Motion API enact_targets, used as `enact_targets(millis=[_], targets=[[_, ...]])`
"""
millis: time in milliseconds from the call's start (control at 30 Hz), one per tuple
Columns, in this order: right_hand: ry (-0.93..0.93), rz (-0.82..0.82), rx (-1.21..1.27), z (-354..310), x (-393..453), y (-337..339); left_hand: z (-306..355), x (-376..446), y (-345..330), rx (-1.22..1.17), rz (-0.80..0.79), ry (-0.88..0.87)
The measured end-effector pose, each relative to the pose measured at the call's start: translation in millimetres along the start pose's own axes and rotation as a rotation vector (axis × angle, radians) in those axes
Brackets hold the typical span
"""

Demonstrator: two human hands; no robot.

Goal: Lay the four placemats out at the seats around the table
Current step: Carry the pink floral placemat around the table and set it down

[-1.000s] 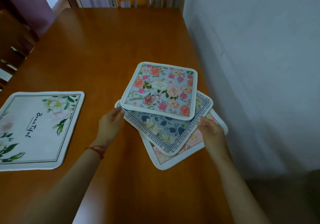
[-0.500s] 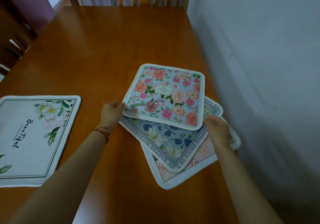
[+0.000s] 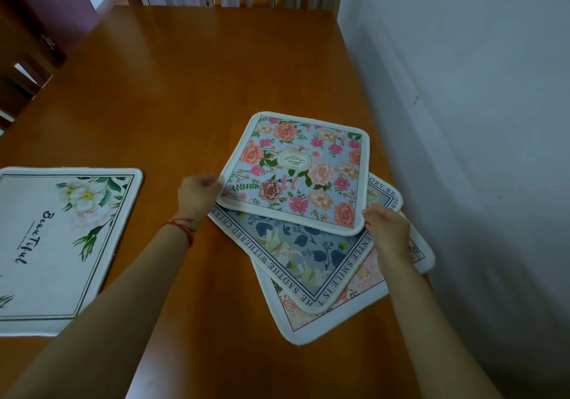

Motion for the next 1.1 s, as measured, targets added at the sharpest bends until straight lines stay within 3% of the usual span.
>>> enact_targets(millis=[367,633,1100], targets=[[0.041,0.01,-0.051,3.4,-0.5,-6.2,-4.3,-3.7,9.5,-0.029,0.068,-0.012],[0.064,-0.009,-0.093,8.7,-18.1,5.3,-29.3,-21.3,11.4,-0.146,0.055,0.08],[-0.054,-0.004,0.036,45.4,-80.0,44.9,-81.3,-91.0,16.9,-0.241,0.003,0.174]])
Point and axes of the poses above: each hand's wrist, its own x-axis towards the middle knuckle, its own y-axis out of the back of the hand, z = x × y, the point moved 8 cm from there along x, towards the middle knuckle, and after that the axes turned 9 degrees about x, right-handed, at the moved point
